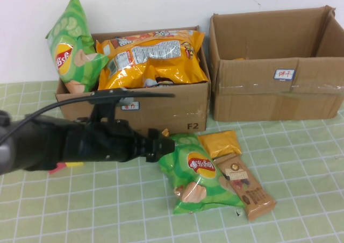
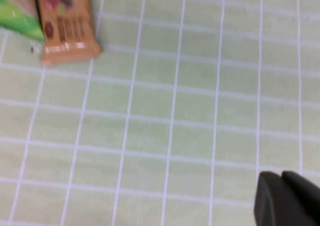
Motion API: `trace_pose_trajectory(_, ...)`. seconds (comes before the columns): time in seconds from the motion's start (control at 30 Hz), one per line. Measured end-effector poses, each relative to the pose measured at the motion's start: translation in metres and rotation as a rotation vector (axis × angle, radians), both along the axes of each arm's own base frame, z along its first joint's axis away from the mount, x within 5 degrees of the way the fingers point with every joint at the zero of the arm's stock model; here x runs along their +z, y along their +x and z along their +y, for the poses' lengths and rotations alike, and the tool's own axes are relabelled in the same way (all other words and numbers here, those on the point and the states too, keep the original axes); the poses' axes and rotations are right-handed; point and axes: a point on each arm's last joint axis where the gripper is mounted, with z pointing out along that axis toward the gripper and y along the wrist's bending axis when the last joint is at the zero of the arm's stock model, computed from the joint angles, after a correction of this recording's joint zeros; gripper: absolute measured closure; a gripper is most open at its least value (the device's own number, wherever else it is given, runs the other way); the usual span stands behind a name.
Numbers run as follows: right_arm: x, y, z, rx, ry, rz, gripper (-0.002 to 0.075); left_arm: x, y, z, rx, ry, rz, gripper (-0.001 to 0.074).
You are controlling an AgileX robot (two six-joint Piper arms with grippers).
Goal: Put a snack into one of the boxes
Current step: Pick up the biscuit
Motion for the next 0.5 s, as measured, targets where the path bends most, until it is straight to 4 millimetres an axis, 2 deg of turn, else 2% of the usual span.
trace_pose_trajectory(0.07,-0.005,-0.006,-0.003,-0.014,0.001,0.013,0.0721,-0.005,0.009,-0.004,0.024,0.008,0.011,0.0049)
trace_pose_trajectory(0.2,-0.014,-0.017,-0.009,-0.04,-0.005,0.043,0.0721,-0.017,0.021,0.002,0.11,0.067,0.017,0.0043)
trace_pose_trajectory(0.3,-0.014,-0.024,-0.014,-0.05,-0.009,0.027,0.0721,-0.024,0.03,0.002,0.119,0.107,-0.005,0.0046)
trace_pose_trajectory(0.5,-0.011,-0.025,-0.019,-0.057,-0.039,-0.009,0.0721,-0.033,0.037,-0.012,0.054,-0.015,0.052,0.0148)
